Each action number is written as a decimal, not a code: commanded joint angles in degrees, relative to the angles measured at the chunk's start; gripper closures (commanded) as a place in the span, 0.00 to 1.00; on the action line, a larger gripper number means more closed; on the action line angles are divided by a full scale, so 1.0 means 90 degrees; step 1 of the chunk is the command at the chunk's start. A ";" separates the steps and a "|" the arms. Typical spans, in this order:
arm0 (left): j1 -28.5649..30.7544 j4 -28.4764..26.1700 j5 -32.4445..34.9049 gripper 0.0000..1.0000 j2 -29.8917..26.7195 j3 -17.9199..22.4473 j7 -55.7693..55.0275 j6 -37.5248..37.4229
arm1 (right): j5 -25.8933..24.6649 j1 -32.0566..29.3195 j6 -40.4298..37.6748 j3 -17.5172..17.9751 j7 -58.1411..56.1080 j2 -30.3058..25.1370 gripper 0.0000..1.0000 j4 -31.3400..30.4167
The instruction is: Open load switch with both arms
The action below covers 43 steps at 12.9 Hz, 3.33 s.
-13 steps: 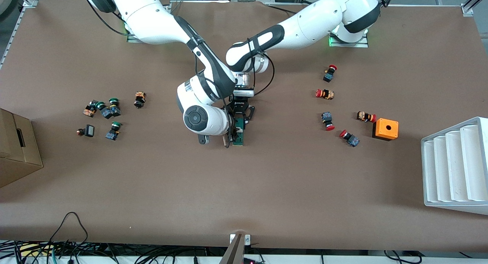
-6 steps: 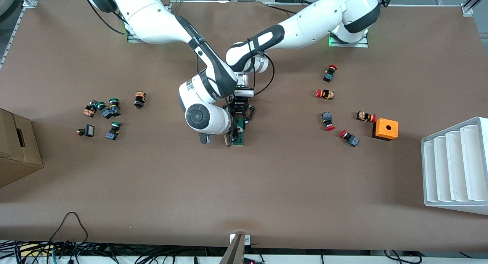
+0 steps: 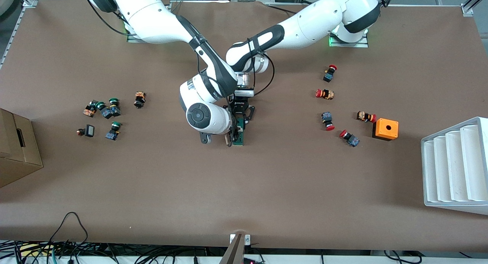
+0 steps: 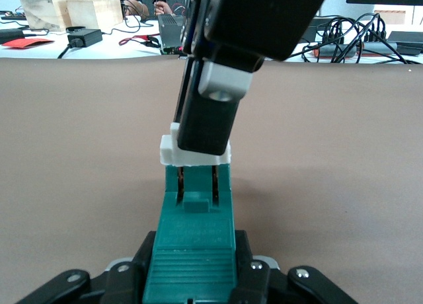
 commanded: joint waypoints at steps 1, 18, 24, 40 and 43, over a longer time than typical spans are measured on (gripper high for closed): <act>0.0019 0.0276 0.0248 0.79 0.0209 0.0025 -0.0101 0.0086 | -0.0118 0.0066 0.0146 0.0068 0.0034 -0.0121 0.74 -0.0268; 0.0039 0.0276 0.0238 0.77 0.0180 0.0025 -0.0091 0.0096 | -0.0459 0.0085 0.0878 0.0146 -0.0132 0.0015 0.77 -0.0746; 0.0039 0.0276 0.0248 0.78 0.0180 0.0025 -0.0101 0.0096 | -0.0450 0.0095 0.0918 0.0136 -0.0083 -0.0043 0.76 -0.0815; 0.0224 0.0169 0.0170 0.01 0.0034 -0.0033 0.0396 0.0096 | -0.1151 -0.2198 -0.1328 0.0146 -0.6570 -0.3263 0.01 -0.1798; 0.0526 -0.0026 0.0063 0.01 -0.0161 -0.0316 0.0475 0.0106 | -0.1514 -0.2803 -0.1533 0.0146 -0.8630 -0.4317 0.01 -0.2648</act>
